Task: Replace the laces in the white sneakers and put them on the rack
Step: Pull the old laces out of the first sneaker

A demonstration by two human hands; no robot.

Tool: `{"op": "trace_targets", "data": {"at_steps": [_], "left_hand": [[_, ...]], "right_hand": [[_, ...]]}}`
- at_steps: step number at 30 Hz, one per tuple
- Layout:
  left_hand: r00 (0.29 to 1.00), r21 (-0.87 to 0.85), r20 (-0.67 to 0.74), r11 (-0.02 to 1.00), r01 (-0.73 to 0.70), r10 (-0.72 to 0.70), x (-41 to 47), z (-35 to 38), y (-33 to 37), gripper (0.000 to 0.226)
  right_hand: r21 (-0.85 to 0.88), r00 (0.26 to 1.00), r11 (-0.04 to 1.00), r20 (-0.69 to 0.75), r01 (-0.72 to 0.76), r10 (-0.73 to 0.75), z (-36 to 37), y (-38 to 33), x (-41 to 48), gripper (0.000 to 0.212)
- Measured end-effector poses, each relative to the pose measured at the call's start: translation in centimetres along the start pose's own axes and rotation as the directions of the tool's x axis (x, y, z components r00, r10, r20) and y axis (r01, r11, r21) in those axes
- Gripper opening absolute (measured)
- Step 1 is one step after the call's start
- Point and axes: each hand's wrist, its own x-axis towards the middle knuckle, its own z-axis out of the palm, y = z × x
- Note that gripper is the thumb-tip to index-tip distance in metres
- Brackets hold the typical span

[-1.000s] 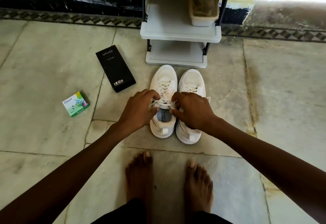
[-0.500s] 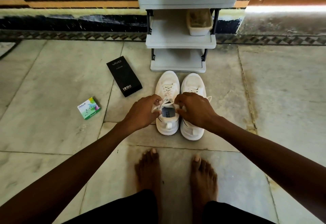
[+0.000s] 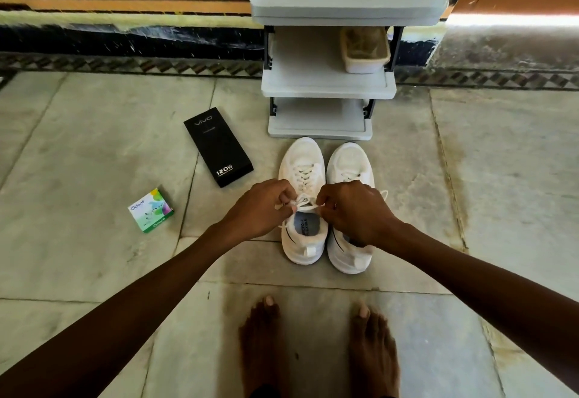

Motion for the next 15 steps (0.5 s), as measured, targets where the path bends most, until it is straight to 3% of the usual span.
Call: {"op": "trace_targets", "data": {"at_steps": [6, 15], "left_hand": [[0.997, 0.048, 0.075, 0.999, -0.006, 0.002, 1.5, -0.9, 0.9, 0.019], [0.998, 0.089, 0.056, 0.996, -0.027, 0.022, 2.3, -0.1, 1.8, 0.017]], "right_hand": [[0.073, 0.997, 0.996, 0.058, -0.055, 0.051, -0.5, 0.1, 1.1, 0.018], [0.105, 0.997, 0.994, 0.076, -0.024, 0.016, -0.3, 1.1, 1.4, 0.018]]}}
